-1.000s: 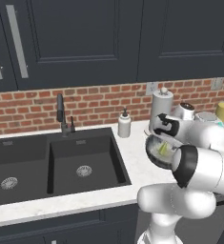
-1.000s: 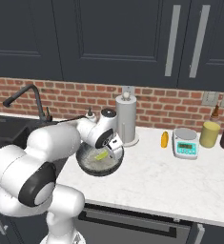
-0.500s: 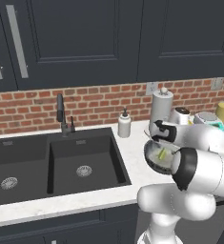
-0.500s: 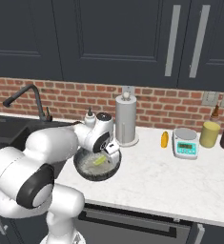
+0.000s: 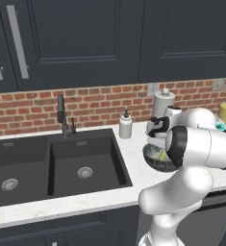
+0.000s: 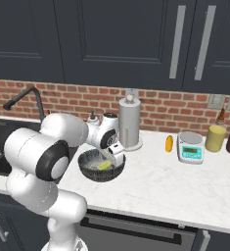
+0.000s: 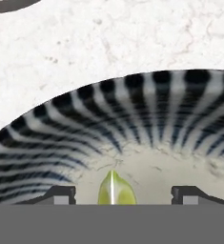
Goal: Pick the lemon wedge from the sink and place it in the bowl. Then pick the bowl and place it in the microwave. Then close the microwave door and press the start button.
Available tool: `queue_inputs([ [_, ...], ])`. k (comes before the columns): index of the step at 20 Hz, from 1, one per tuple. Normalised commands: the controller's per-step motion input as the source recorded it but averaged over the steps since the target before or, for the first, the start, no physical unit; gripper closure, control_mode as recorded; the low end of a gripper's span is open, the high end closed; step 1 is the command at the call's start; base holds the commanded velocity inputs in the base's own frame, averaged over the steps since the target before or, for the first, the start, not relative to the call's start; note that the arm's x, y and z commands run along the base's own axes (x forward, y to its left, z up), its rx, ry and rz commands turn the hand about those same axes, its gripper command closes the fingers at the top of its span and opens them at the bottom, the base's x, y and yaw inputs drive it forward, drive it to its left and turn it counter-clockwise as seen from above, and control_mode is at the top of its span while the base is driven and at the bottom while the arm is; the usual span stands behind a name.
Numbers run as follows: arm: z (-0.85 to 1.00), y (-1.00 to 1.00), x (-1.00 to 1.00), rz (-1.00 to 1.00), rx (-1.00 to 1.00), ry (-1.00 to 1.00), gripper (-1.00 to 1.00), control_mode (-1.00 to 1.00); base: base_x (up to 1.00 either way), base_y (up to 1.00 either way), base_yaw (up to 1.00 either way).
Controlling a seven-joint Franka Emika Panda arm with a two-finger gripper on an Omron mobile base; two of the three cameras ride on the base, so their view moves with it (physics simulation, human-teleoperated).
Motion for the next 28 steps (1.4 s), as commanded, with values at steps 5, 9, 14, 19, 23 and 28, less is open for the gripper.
queue_inputs([
  [5,-0.44,0.19,-0.03,0.00,0.00,0.16,-1.00,-1.00,0.00,0.00,0.00],
  [9,-0.67,0.38,-0.28,0.00,0.00,0.19,-1.00,-1.00,0.00,0.00,0.00],
  [14,-0.63,0.59,-0.88,0.00,0.00,0.09,-1.00,-1.00,0.00,0.00,0.00],
  [19,-0.61,0.61,-1.00,0.00,0.01,0.01,-1.00,-1.00,0.00,0.00,0.00],
  [23,0.01,0.23,-0.85,0.00,0.00,-0.08,-1.00,-1.00,0.00,0.00,0.00],
  [28,0.53,0.06,-0.41,0.00,0.00,-0.26,-1.00,-1.00,0.00,0.00,0.00],
])
